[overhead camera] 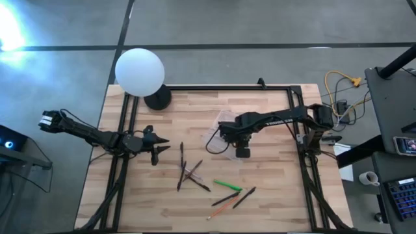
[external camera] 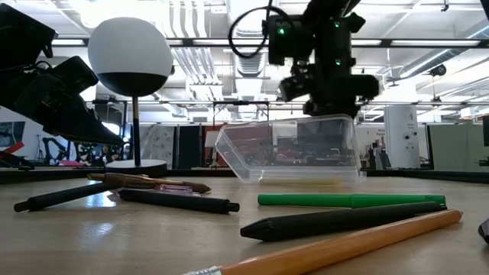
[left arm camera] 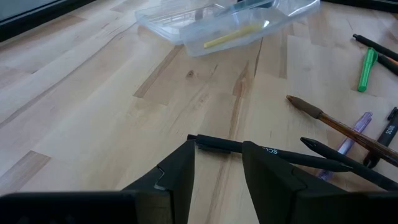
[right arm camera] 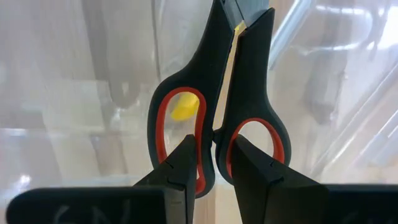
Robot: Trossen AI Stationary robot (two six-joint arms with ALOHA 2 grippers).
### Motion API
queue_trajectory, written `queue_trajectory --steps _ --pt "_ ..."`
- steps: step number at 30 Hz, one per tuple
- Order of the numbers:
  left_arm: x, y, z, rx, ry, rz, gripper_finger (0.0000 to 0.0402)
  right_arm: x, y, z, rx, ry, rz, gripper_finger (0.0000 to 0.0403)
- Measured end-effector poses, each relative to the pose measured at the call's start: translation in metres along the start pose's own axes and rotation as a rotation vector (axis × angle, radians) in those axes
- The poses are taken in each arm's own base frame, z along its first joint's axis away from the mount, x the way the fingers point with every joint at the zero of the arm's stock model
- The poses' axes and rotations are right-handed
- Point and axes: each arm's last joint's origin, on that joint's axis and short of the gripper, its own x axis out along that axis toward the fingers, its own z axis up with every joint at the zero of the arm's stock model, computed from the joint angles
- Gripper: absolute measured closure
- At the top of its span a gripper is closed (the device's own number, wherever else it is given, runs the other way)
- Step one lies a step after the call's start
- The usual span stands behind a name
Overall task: Pick & place school supplies into a supply box
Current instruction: Put the black scissors into the supply box
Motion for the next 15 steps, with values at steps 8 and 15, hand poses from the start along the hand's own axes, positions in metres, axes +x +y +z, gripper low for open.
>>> queue_trajectory --steps 8,15 --pt "0.0000 0.0000 0.0000 0.000 0.000 0.001 0.0282 -0.0004 0.0007 0.0010 -0.086 -0.013 0.007 0.0337" --pt "0.0000 0.0000 -0.0001 0.000 0.001 0.000 0.0282 -0.0006 0.0033 0.0068 -0.089 -0.077 0.099 0.0337"
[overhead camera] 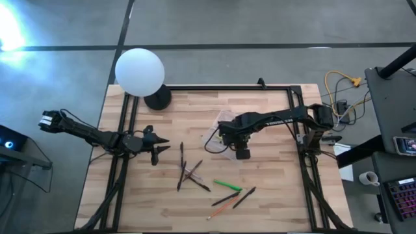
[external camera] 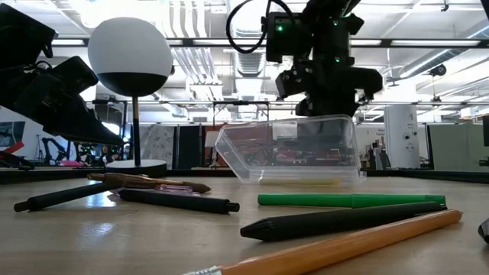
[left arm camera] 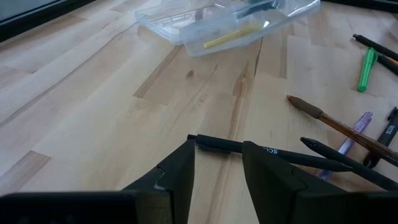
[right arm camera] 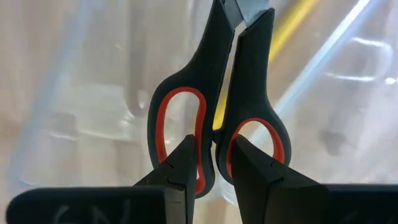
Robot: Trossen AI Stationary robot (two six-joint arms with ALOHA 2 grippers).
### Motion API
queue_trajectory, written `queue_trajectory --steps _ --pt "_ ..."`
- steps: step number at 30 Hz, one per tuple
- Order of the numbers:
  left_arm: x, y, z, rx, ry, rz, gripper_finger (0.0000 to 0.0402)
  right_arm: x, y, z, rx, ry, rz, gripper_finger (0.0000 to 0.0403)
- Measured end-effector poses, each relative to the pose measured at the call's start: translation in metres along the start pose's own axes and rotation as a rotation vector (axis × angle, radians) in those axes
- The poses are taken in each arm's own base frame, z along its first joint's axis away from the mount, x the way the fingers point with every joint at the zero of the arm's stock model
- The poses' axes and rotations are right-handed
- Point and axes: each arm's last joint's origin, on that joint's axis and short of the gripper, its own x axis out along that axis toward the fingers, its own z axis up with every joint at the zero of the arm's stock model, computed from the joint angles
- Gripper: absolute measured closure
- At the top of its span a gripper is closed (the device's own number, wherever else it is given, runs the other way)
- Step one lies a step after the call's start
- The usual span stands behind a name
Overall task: Pick & place school supplies into a supply box
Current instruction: Put the black scissors into the supply box, then put the black pen into the supply box
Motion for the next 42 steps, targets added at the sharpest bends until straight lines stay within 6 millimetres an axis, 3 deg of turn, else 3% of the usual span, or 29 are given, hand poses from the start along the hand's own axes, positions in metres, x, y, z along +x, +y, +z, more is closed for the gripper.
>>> queue_trajectory --steps 10,21,26,36,42 --pt "0.000 0.000 0.000 0.000 0.000 0.000 0.0282 0.028 0.002 0.007 0.107 0.045 0.158 0.0328" --pt "0.000 0.000 0.000 0.000 0.000 0.000 0.0282 0.051 -0.007 0.018 0.289 0.007 0.005 0.0234" --pt "0.000 0.000 0.000 0.000 0.000 0.000 0.0282 0.042 -0.007 0.018 0.305 -0.001 0.035 0.0204" --pt "0.000 0.000 0.000 0.000 0.000 0.000 0.0282 -0.008 -0.001 0.013 0.179 -0.144 0.046 0.0186" --pt "0.000 0.000 0.000 0.000 0.000 0.000 0.0282 -0.014 0.026 -0.002 -0.028 -0.012 0.055 0.0186"
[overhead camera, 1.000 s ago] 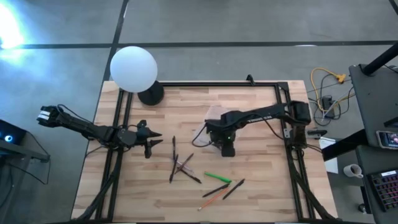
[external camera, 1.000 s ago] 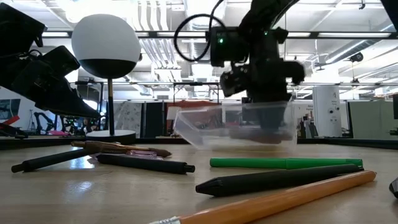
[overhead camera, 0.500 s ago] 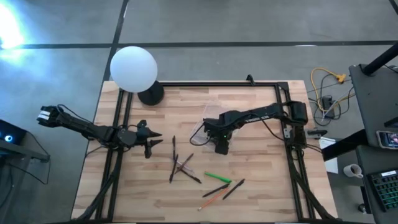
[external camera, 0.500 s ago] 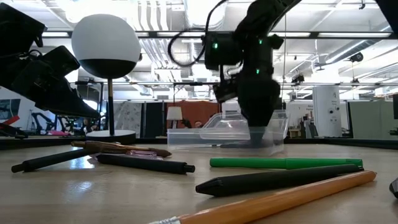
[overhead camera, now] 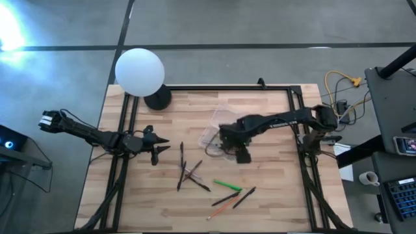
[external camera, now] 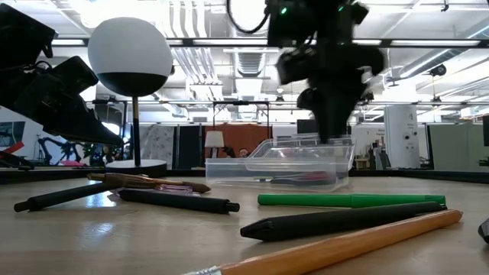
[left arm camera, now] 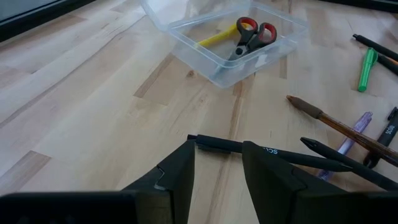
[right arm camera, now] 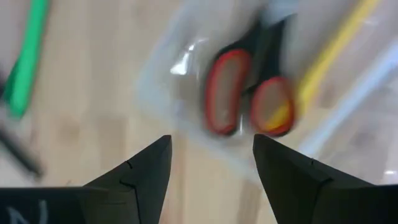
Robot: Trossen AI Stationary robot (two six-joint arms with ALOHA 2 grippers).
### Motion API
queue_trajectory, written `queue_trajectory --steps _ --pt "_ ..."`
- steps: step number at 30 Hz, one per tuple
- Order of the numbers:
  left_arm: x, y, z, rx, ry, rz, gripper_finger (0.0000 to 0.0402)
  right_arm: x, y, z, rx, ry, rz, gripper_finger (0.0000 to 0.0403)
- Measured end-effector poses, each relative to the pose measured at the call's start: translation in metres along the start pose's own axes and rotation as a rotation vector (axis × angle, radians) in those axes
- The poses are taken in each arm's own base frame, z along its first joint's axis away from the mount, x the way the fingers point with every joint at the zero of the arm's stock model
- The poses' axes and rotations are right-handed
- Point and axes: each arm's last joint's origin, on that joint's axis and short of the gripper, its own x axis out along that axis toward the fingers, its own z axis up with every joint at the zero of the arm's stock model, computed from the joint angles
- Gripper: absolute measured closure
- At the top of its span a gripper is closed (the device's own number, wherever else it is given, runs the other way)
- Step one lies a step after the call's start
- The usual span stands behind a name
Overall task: Pick & place school supplies into a supply box
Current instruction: Put the black pen into the supply box
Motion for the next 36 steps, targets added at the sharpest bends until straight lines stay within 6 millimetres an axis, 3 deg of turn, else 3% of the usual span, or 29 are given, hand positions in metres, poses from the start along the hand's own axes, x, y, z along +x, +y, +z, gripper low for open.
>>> queue_trajectory --steps 8,15,17,20,25,36 --pt "0.000 0.000 0.000 0.000 0.000 0.000 0.0282 0.004 0.053 -0.017 -0.228 0.043 -0.013 0.0186" --pt "0.000 0.000 0.000 -0.023 -0.001 -0.001 0.0282 0.006 0.067 -0.052 -0.213 0.031 -0.029 0.0186" --pt "0.000 0.000 0.001 -0.122 -0.012 -0.005 0.0282 0.009 0.075 -0.063 -0.228 -0.003 -0.020 0.0186" --pt "0.000 -0.002 0.008 -0.418 -0.077 -0.035 0.0282 0.012 0.092 -0.074 -0.279 -0.085 0.002 0.0186" --pt "0.000 -0.002 0.010 -0.765 -0.093 -0.037 0.0282 0.027 0.119 -0.080 -0.453 -0.208 0.038 0.0186" --pt "0.000 -0.002 0.010 -0.816 -0.092 -0.041 0.0282 0.062 0.133 -0.069 -0.360 -0.146 0.051 0.0186"
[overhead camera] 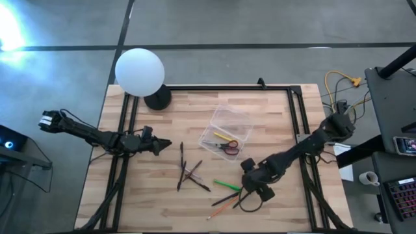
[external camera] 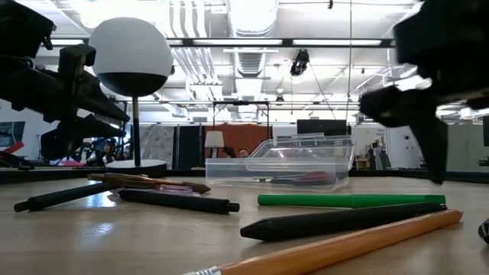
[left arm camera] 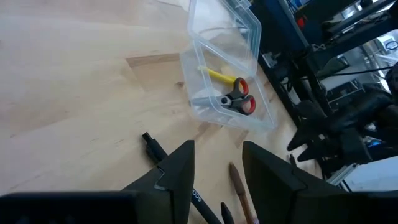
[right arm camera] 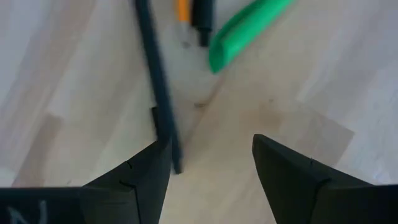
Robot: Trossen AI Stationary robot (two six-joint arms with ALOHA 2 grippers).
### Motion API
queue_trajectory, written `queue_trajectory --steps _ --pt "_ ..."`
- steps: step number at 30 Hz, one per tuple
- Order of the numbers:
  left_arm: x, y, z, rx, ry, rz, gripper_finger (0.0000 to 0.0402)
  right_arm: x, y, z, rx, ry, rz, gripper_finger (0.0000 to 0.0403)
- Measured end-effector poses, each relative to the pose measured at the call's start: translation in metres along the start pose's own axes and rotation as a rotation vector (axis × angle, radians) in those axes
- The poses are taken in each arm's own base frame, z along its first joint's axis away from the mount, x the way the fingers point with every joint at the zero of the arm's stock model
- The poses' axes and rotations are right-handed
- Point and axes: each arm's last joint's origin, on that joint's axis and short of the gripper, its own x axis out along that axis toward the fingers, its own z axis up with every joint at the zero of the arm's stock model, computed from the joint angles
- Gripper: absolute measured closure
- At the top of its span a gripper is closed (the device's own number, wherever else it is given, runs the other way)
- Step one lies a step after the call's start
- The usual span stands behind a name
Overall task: Pick & place school supplies into a supply box
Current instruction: Put the black pen into the supply box
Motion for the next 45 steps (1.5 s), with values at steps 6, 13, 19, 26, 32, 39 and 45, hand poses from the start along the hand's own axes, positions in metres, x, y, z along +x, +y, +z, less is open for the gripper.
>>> queue_trajectory --steps 6,13,19,26,32,39,45 --pt "0.000 0.000 0.000 0.000 0.000 0.000 0.0282 0.004 0.003 0.006 0.081 0.010 0.000 0.0186" --pt "0.000 0.000 0.000 -0.001 0.000 0.000 0.0282 0.005 0.019 0.004 0.047 0.014 0.015 0.0186" --pt "0.000 0.000 0.000 0.000 0.001 0.000 0.0282 0.011 0.023 0.003 0.033 0.021 0.015 0.0186" --pt "0.000 0.000 0.000 -0.001 0.001 -0.001 0.0282 0.027 0.023 0.005 0.057 0.032 0.011 0.0191" --pt "0.000 0.000 0.000 0.000 0.002 0.001 0.0282 0.031 0.022 0.004 0.101 0.047 0.000 0.0234" --pt "0.000 0.000 0.000 -0.001 0.001 0.000 0.0282 0.031 0.021 0.003 0.136 0.045 -0.042 0.0313" --pt "0.000 0.000 0.000 0.002 0.003 0.005 0.0282 0.032 0.021 0.003 0.242 0.042 -0.051 0.0362"
